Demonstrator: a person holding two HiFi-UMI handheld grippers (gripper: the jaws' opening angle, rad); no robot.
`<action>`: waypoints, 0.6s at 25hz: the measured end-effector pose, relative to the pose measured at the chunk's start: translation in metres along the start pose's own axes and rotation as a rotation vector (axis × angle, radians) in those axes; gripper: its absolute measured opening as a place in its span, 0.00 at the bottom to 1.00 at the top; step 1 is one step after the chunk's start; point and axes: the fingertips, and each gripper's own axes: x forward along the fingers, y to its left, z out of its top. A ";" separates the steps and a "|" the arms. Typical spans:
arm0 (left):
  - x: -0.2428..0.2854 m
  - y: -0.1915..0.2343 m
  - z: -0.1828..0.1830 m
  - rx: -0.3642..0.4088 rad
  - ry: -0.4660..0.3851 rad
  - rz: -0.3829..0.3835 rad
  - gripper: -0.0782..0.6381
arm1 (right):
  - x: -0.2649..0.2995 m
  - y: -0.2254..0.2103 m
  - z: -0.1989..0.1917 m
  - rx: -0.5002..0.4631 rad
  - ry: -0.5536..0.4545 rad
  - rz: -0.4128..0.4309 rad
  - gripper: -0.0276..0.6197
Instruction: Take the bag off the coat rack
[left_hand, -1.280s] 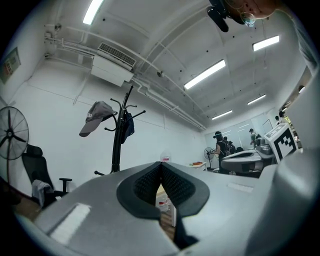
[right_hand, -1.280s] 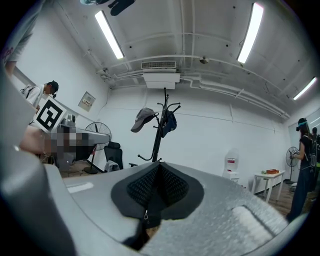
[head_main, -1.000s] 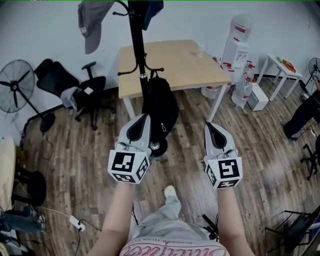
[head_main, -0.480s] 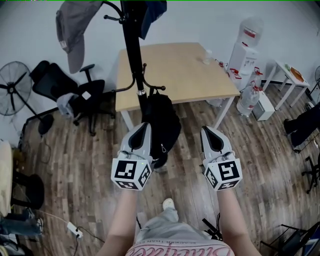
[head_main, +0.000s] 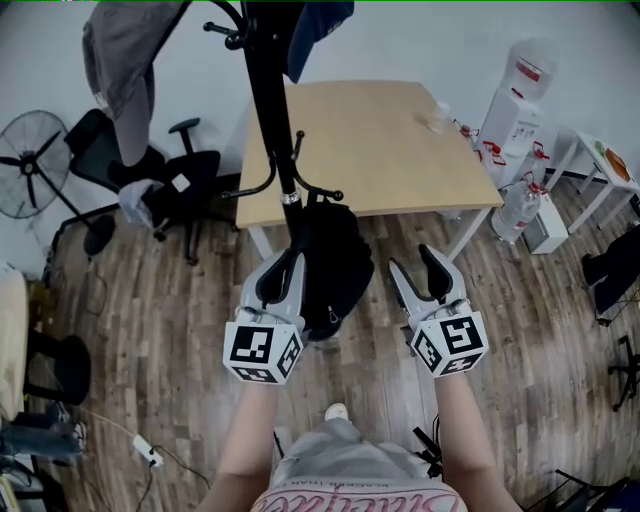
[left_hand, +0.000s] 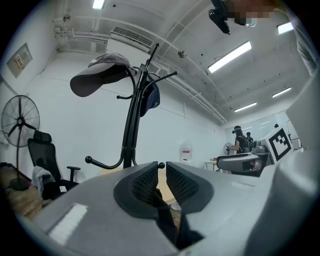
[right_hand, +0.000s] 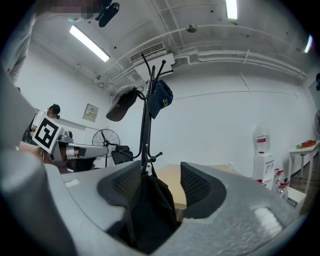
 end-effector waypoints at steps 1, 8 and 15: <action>0.001 0.001 -0.001 0.003 0.002 0.000 0.22 | 0.004 -0.003 -0.002 0.017 0.000 0.006 0.46; 0.014 0.007 -0.007 0.000 0.017 0.022 0.63 | 0.033 -0.013 -0.003 0.037 0.002 0.069 0.76; 0.029 0.014 -0.018 0.035 0.049 0.143 0.81 | 0.064 -0.003 -0.006 -0.010 -0.002 0.302 0.78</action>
